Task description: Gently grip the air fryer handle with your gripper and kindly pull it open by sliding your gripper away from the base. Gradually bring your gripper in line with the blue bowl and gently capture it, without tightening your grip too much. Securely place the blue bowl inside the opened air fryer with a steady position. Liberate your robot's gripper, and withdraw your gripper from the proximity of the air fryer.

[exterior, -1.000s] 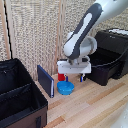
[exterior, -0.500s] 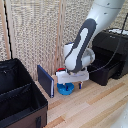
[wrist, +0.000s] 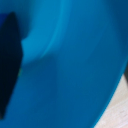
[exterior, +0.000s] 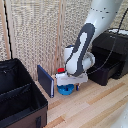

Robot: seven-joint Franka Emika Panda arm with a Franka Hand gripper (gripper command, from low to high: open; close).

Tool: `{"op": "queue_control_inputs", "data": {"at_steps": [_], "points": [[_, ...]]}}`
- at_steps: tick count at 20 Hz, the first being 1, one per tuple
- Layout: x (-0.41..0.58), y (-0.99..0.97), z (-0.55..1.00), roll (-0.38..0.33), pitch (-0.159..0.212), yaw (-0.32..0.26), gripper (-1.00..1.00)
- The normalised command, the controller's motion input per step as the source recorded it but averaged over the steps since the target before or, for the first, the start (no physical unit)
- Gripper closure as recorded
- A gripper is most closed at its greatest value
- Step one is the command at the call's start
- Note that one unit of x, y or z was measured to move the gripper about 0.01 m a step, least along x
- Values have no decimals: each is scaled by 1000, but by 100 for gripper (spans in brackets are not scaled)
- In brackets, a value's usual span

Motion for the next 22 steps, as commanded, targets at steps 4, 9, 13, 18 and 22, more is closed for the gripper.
{"op": "queue_control_inputs", "data": {"at_steps": [4, 9, 13, 18, 22], "points": [[0, -40, 0, 1, 0, 0, 100], [52, -34, 88, -5, 0, -3, 100], [184, -17, 821, -13, 0, -7, 100], [495, 0, 1000, -12, 8, -45, 100], [638, 45, 981, -97, 4, -120, 100]]}}
